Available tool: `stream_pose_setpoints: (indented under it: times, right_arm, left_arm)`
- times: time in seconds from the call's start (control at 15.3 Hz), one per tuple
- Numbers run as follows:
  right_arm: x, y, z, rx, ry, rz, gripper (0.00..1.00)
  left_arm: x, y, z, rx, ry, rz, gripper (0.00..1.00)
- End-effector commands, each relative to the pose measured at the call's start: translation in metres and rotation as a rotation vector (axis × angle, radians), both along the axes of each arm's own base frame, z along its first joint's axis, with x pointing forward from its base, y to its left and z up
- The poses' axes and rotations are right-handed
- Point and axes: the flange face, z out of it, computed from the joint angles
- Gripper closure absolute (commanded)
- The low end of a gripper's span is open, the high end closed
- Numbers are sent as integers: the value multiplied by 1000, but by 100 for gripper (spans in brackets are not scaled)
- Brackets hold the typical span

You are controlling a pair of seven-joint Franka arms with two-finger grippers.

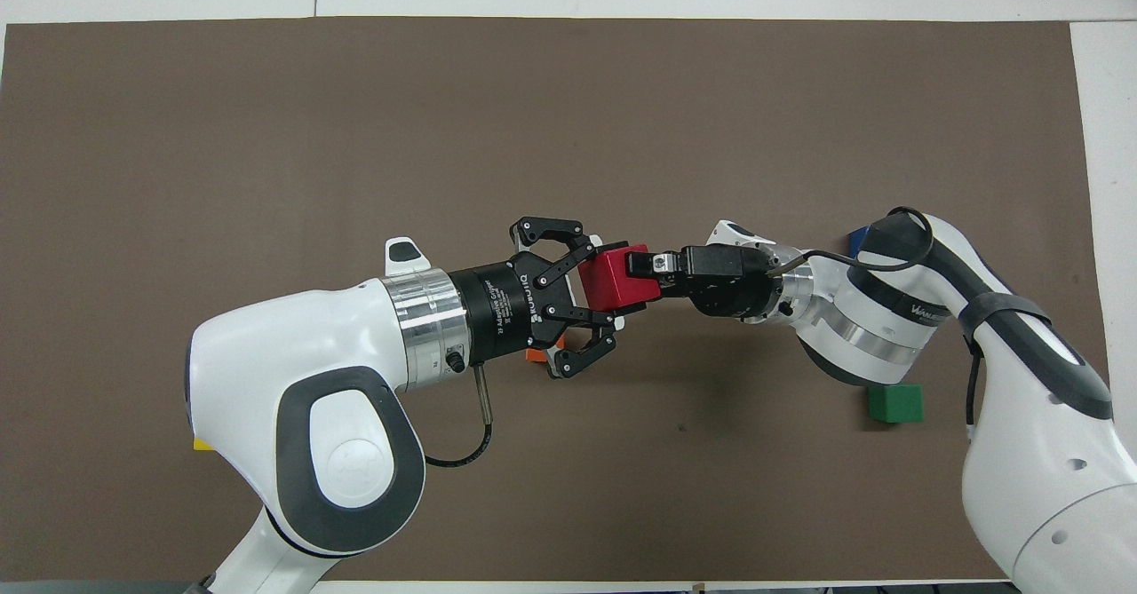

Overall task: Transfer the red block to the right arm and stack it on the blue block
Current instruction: 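Close the right gripper on the red cube held by the left gripper, then open the left gripper while the right gripper pulls the red cube away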

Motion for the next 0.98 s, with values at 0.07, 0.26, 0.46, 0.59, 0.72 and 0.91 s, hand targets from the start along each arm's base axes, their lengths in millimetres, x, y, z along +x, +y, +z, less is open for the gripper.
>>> stream_pose_setpoints:
  times: [0.07,0.26,0.46,0.59,0.72,0.91]
  right_arm:
    - [7,5,2,-47,-35,-68,100]
    - [7,10,3,-61,-36,-67,100]
    - [13,7,14,-116,-21,-88,100]
    - [16,2,24,-144,30,-75,100]
    - [18,2,26,-169,40,-87,100]
    - [21,-2,43,-251,32,-96,100]
  left_arm:
    - [2,-2,5,-15,14,13,0]
    - [1,1,6,-13,11,16,0]
    - [7,20,2,-16,31,10,0]
    - [16,42,-1,-20,26,-4,0]
    - [26,71,-8,-25,28,-8,0]
    - [42,117,-18,-38,26,-12,0]
